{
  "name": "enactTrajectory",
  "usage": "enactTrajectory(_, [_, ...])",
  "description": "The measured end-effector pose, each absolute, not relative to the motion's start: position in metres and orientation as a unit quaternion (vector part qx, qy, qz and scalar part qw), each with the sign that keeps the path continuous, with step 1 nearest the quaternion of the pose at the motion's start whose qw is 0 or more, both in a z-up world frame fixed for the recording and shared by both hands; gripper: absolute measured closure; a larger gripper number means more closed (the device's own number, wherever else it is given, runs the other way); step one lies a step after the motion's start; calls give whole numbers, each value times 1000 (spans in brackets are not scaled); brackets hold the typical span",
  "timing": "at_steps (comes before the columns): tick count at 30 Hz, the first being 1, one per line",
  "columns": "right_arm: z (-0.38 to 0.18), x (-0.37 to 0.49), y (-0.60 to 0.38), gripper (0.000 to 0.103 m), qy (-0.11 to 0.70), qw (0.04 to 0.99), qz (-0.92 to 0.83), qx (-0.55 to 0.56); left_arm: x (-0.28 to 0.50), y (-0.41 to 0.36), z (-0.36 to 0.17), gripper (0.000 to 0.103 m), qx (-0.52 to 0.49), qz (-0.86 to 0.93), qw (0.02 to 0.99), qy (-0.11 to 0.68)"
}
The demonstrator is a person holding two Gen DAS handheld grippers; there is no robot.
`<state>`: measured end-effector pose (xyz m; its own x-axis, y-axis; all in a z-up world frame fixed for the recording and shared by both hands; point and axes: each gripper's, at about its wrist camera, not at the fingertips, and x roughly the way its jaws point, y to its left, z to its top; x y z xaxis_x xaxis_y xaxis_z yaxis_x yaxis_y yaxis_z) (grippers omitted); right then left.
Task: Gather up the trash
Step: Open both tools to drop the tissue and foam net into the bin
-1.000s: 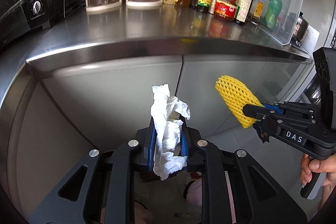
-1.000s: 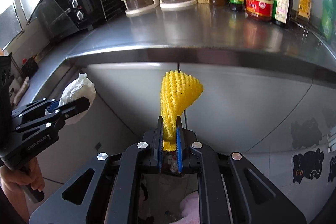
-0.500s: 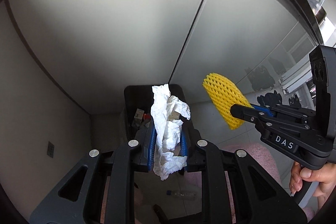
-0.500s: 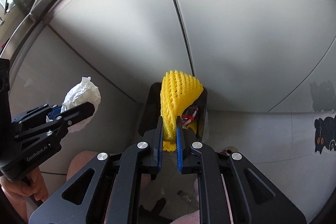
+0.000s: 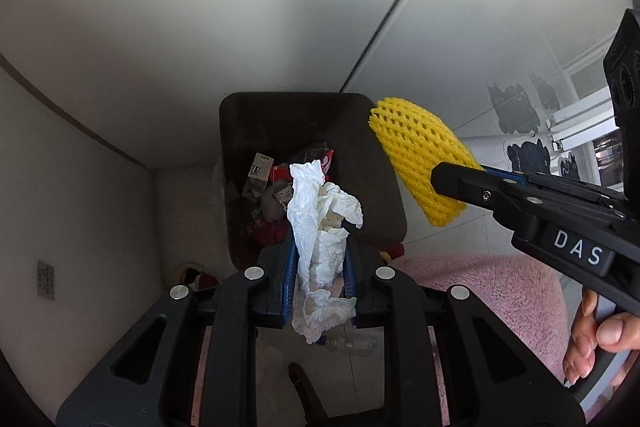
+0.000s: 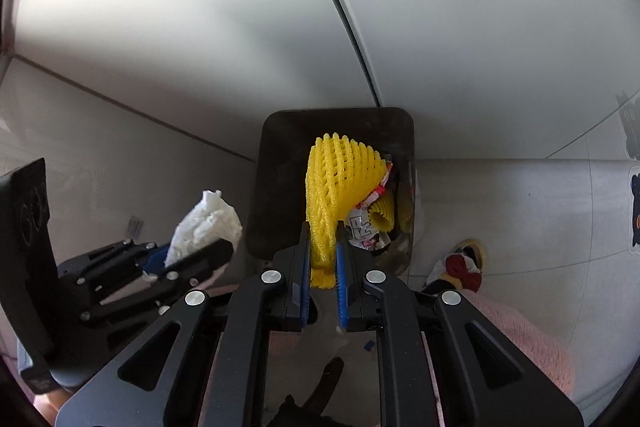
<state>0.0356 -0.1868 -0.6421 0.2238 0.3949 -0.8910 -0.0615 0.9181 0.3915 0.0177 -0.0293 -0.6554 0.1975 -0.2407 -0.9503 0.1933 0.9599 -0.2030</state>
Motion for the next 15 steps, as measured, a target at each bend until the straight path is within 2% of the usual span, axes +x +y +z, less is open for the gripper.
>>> enactTrajectory(3, [-647,40,-182,91,607,768,147,141,26,-27,-660,81,-19,-137,771,621])
enactTrajectory(7, [-647,48,-185,87,608,766,141,155,31,-28,-655,58,-19,-132,776,617])
enactTrajectory(8, [-648,51,-186,84,609,764,139,159,27,-26,-654,56,-17,-128,778,615])
enactTrajectory(10, [-649,57,-187,71,609,765,131,162,25,-23,-650,53,-18,-122,781,613])
enactTrajectory(11, [-648,56,-188,49,609,765,128,167,24,-21,-647,52,-19,-119,782,612])
enactTrajectory(12, [-646,55,-190,39,606,767,125,173,22,-19,-644,49,-20,-117,783,610])
enactTrajectory(14, [-641,55,-190,33,602,770,121,174,21,-16,-636,40,-21,-113,787,606])
enactTrajectory(15, [-638,54,-190,24,601,771,121,174,20,-16,-631,32,-20,-110,791,601])
